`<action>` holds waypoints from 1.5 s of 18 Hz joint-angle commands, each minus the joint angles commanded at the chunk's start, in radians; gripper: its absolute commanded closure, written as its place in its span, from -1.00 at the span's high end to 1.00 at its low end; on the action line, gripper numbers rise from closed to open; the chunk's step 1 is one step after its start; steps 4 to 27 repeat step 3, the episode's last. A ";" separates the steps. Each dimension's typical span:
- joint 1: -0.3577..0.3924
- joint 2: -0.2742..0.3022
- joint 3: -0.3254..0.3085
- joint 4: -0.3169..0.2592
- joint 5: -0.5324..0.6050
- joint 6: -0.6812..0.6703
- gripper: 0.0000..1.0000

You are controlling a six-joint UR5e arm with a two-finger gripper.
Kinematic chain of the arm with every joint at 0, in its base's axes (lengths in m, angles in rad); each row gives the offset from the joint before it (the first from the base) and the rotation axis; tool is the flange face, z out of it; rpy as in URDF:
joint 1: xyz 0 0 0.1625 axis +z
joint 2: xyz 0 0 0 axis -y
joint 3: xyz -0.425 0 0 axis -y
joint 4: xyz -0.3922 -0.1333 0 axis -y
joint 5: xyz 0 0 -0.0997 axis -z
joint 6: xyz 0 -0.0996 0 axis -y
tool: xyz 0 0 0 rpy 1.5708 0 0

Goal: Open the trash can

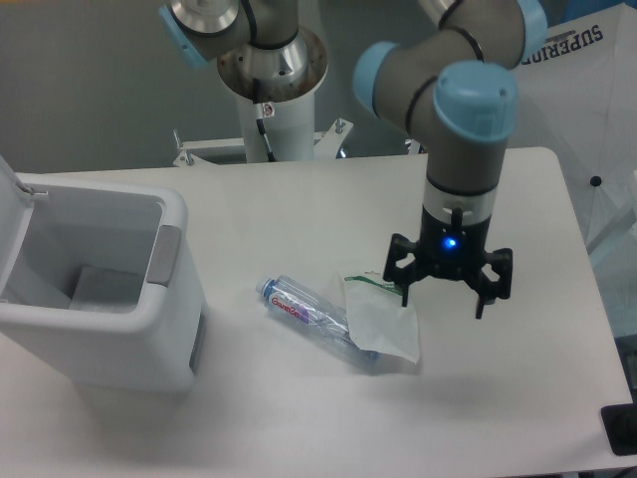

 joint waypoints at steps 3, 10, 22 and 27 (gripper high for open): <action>0.000 -0.002 0.000 -0.002 0.000 0.002 1.00; 0.000 -0.002 0.000 -0.002 0.000 0.002 1.00; 0.000 -0.002 0.000 -0.002 0.000 0.002 1.00; 0.000 -0.002 0.000 -0.002 0.000 0.002 1.00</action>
